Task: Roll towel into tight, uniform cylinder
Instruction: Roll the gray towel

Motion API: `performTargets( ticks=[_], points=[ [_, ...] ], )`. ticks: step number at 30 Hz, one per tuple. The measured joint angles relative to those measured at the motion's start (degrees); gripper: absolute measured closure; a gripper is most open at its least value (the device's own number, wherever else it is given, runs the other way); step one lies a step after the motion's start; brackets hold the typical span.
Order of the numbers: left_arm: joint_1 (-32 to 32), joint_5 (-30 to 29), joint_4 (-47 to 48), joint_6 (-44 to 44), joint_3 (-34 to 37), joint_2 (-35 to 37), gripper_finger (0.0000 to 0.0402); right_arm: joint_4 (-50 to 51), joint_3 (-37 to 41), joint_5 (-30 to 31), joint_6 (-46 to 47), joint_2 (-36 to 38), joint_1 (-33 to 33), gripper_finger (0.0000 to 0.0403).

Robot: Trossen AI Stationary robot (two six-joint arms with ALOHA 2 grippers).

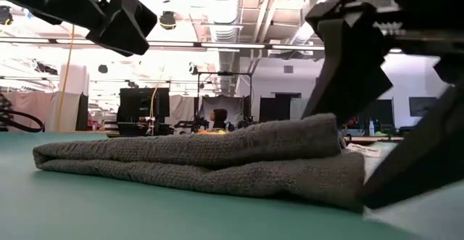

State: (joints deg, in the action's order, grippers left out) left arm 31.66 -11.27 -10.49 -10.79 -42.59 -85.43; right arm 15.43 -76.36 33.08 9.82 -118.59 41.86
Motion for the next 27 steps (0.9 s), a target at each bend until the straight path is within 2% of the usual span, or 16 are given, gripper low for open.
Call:
performTargets(
  ticks=[7,11,14,21,24,27],
  points=[
    [0.0,-1.2,0.2,-0.4,0.0,0.0,0.0205,-2.8,-0.2,1.7,-3.7,-2.5,-0.3,0.0122],
    [0.0,-1.8,0.8,-0.4,0.0,0.0,0.0205,-0.9,-0.8,6.2,2.2,-3.8,-0.6,0.0138],
    [0.0,-1.9,0.6,-0.2,0.0,0.0,0.0205,0.3,-1.3,8.7,5.1,-4.3,-0.5,0.0188],
    [0.0,-2.9,0.9,2.2,0.0,0.0,0.0205,2.9,-1.4,9.2,12.0,-4.5,-0.7,0.0373],
    [0.0,-6.6,3.0,7.0,0.0,0.0,0.0205,3.1,-1.9,9.3,12.6,-4.5,0.0,0.0379],
    [0.3,-10.1,8.8,16.7,0.4,0.0,0.0205,3.3,-3.2,9.3,13.5,-4.6,1.1,0.0380]
  ],
)
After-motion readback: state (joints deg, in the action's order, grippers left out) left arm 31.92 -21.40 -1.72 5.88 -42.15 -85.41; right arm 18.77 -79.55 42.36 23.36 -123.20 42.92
